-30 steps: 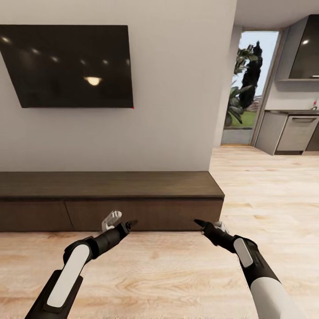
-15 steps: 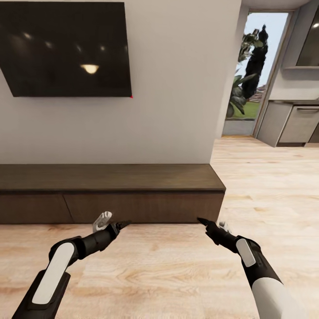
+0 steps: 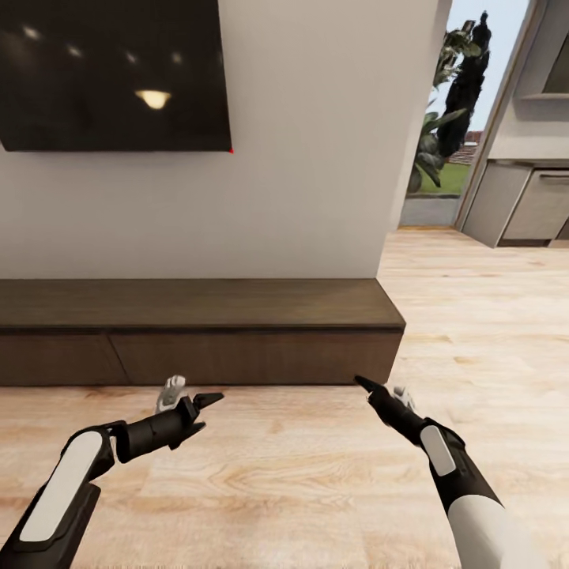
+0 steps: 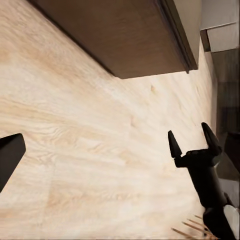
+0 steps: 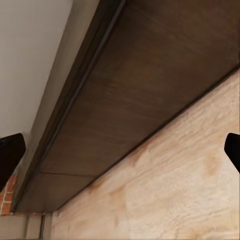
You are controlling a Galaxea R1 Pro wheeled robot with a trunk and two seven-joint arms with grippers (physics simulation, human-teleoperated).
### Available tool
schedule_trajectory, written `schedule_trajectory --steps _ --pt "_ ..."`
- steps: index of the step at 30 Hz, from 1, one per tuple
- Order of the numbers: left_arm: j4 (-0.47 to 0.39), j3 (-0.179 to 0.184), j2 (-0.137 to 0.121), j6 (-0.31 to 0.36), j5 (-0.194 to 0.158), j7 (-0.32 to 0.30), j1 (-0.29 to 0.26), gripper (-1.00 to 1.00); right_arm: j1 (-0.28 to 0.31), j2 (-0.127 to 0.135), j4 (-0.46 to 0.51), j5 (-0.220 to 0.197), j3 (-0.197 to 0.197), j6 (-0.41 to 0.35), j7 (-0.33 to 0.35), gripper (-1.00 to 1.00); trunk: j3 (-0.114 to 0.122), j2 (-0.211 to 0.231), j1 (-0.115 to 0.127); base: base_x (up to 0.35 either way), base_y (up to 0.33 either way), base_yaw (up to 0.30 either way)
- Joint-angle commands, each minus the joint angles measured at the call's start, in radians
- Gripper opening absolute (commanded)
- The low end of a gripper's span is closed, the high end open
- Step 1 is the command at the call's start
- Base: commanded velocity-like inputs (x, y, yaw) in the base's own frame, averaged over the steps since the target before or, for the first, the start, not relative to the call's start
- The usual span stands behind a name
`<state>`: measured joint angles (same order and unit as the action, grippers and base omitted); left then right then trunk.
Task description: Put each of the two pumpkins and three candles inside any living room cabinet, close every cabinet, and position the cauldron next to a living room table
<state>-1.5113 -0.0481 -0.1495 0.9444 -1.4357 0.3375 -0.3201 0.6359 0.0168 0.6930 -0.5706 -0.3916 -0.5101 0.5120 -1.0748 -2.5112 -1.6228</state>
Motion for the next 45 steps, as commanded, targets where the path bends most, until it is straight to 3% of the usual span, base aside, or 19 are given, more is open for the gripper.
schedule_trajectory --steps 1,4,9,12,15,19,26,41,45 --pt "-0.001 0.0 -0.007 0.008 -0.037 0.01 -0.001 1.0 0.001 0.0 0.0 -0.013 -0.004 -0.003 0.032 1.0 -0.005 -0.001 0.0 0.0 0.0 0.0" --pt "-0.001 0.002 -0.015 0.036 -0.077 0.009 -0.001 1.0 0.001 0.002 -0.001 -0.023 -0.006 0.004 0.099 1.0 -0.017 -0.001 -0.002 0.0 0.0 0.0" --pt "-0.003 0.006 -0.023 0.051 -0.116 0.009 -0.001 1.0 0.001 0.001 -0.001 -0.026 -0.008 0.006 0.125 1.0 -0.036 -0.003 -0.004 0.0 0.0 0.0" --pt "-0.005 0.017 -0.056 0.054 -0.163 0.009 -0.002 1.0 0.001 0.001 -0.001 -0.025 -0.008 0.002 0.128 1.0 -0.047 -0.003 -0.005 0.0 0.0 0.0" --pt "-0.005 0.046 -0.092 0.054 -0.24 0.009 -0.002 1.0 0.0 0.002 -0.001 -0.025 -0.009 0.0 0.149 1.0 -0.059 -0.004 -0.006 0.0 0.0 0.0" --pt "-0.006 0.063 -0.118 0.054 -0.294 0.009 -0.002 1.0 -0.001 0.0 0.0 -0.025 -0.009 0.005 0.201 1.0 -0.075 -0.005 -0.008 0.0 0.0 0.0" --pt "-0.015 0.083 -0.125 0.054 -0.309 0.009 -0.002 1.0 -0.001 -0.003 0.0 -0.025 -0.008 0.007 0.238 1.0 -0.102 -0.007 -0.011 0.0 0.0 0.0" --pt "-0.019 0.088 -0.126 0.055 -0.315 0.008 -0.002 1.0 -0.001 -0.004 0.0 -0.025 -0.007 0.007 0.237 1.0 -0.16 -0.01 -0.018 0.0 0.0 0.0" --pt "-0.032 0.1 -0.127 0.056 -0.352 0.008 -0.002 1.0 -0.001 -0.003 0.0 -0.024 -0.007 0.006 0.234 1.0 -0.175 -0.011 -0.02 0.0 0.0 0.0"
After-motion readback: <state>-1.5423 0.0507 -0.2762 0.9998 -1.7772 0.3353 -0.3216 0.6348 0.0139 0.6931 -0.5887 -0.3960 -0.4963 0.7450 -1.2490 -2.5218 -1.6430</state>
